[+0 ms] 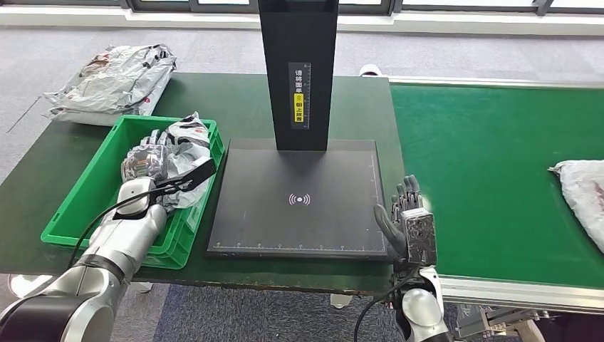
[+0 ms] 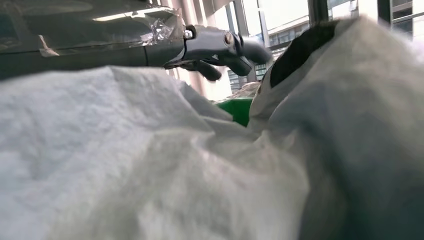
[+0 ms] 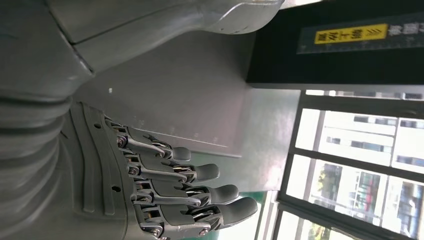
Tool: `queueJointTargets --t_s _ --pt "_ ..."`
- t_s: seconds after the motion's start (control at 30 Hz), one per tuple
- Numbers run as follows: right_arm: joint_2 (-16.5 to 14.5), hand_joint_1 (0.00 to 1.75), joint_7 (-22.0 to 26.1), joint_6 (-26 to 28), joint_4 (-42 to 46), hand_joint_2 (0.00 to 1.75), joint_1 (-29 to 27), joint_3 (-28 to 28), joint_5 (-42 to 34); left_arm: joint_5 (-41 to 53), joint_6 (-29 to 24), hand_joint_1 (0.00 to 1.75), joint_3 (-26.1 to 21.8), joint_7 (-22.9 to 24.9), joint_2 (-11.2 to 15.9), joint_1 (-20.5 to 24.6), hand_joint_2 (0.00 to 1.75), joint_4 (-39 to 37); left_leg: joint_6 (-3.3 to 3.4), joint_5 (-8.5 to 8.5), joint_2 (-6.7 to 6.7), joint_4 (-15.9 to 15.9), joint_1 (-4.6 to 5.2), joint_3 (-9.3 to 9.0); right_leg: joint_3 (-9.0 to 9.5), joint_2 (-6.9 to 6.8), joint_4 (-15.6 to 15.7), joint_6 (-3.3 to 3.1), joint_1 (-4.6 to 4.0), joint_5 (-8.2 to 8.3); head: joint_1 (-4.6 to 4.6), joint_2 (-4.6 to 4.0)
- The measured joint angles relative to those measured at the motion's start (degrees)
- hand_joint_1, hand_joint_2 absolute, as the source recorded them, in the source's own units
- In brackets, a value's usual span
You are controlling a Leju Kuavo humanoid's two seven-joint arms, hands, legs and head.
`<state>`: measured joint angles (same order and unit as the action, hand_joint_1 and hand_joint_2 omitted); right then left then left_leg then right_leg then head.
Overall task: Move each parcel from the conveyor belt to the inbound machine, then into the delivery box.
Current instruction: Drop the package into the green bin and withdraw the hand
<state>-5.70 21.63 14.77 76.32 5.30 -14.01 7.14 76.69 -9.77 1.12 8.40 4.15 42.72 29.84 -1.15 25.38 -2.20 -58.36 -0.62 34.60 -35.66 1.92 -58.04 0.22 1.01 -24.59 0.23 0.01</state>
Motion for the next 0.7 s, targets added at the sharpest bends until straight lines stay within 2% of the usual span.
queueJointTargets --t_s 0.2,0.4,0.57,0.63,0.7 --pt "0.4 0.00 -0.9 -1.0 0.5 1.75 -1.2 0.7 1.7 -5.1 1.9 0.00 -0.1 -4.6 1.7 1.3 1.75 2.9 -0.01 -0.01 0.01 0.0 -0.01 0.00 0.00 0.01 0.0 -0.01 -0.02 0.00 -0.02 0.01" --pt "0.7 0.00 -1.3 -1.4 1.2 1.75 -2.3 1.7 2.6 -8.1 6.5 0.00 -0.2 -10.0 6.6 2.6 1.75 8.0 -0.03 -0.01 0.20 0.0 -0.03 -0.01 -0.10 0.15 0.0 -0.05 -0.03 0.02 -0.01 0.01" --pt "0.9 0.00 -1.3 -1.8 1.5 1.75 -2.5 1.9 3.1 -8.1 9.4 0.00 0.6 -12.5 9.2 3.2 1.75 9.8 -0.04 -0.01 0.19 0.0 -0.06 0.01 -0.08 0.17 0.0 -0.06 -0.06 0.03 0.01 0.01" --pt "1.0 0.00 -1.3 -2.5 1.6 1.75 -2.7 2.0 3.3 -8.4 14.1 0.00 2.6 -16.6 11.9 3.9 1.75 10.0 -0.07 -0.01 0.33 0.0 -0.09 0.01 -0.13 0.30 0.0 -0.12 -0.09 0.07 0.01 0.01" --pt "1.2 0.00 -1.3 -3.4 1.6 1.75 -3.2 2.2 3.4 -10.4 20.4 0.00 4.9 -21.1 16.2 5.0 1.75 10.1 -0.13 0.03 0.64 0.0 -0.13 0.02 -0.25 0.62 0.0 -0.23 -0.13 0.15 0.01 0.01"
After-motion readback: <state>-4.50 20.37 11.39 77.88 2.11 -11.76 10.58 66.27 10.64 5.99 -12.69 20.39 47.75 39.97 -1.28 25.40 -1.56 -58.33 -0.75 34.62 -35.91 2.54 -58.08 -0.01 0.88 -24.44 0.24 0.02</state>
